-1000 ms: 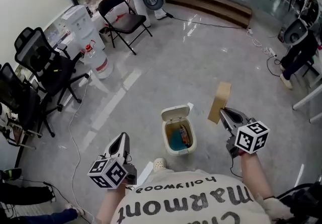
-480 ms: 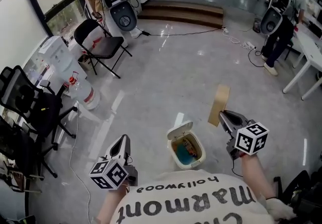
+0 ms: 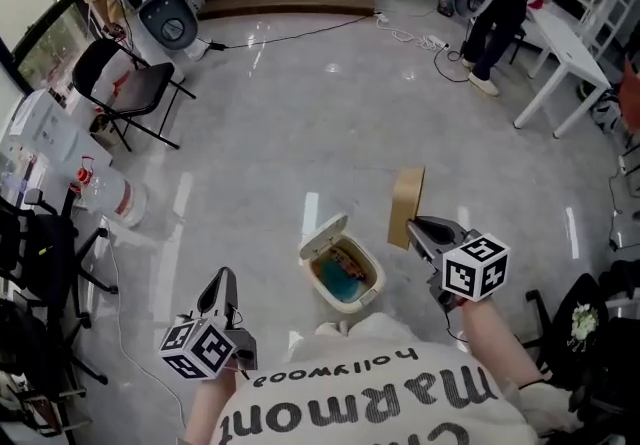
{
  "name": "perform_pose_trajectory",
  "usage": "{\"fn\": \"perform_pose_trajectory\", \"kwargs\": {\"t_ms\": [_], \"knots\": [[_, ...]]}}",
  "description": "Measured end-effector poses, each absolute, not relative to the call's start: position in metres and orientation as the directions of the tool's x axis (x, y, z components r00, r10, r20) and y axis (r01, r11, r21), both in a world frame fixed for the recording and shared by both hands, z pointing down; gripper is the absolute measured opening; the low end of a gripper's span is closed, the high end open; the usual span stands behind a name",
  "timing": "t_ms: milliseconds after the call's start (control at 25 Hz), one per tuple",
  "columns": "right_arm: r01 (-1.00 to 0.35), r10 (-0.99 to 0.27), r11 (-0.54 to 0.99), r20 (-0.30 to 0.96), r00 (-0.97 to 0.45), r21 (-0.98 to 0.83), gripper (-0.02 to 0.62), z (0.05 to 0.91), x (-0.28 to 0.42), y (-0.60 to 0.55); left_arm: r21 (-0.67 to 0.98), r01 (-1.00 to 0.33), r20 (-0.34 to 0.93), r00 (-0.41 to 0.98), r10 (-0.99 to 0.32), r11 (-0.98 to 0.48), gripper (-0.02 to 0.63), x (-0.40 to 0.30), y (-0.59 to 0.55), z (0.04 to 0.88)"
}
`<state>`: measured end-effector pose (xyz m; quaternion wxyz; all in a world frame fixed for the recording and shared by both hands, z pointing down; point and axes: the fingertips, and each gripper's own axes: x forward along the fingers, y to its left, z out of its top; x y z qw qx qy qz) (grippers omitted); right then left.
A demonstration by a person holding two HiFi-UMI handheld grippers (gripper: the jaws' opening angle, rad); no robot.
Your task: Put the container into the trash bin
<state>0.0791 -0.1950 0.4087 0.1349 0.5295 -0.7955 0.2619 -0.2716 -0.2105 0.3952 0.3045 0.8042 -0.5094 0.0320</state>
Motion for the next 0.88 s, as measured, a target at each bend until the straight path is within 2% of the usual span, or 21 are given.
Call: {"fn": "perform_pose_trajectory", "kwargs": {"t_ms": [360, 640, 880], "knots": [[-0.919, -0.692, 0.221, 0.611, -0.384, -0.327, 0.009, 0.477, 0.088, -0.169, 0.472, -0.824, 0.458, 0.532, -0.712, -0.313, 0.025, -0.242, -0.199, 0.453], [-0.900, -0.613, 0.185, 0.670, -0.419, -0.394, 0.009, 0.552, 0.086, -0.177, 0.430, -0.863, 0.568, 0.488, -0.662, -0.267, 0.025, -0.227, -0.181, 0.509], [-0.864, -0.509, 0.191, 0.706, -0.493, -0.466, 0.009, 0.618, 0.065, -0.173, 0.380, -0.885, 0.599, 0.456, -0.658, -0.268, 0.025, -0.209, -0.167, 0.558]]}}
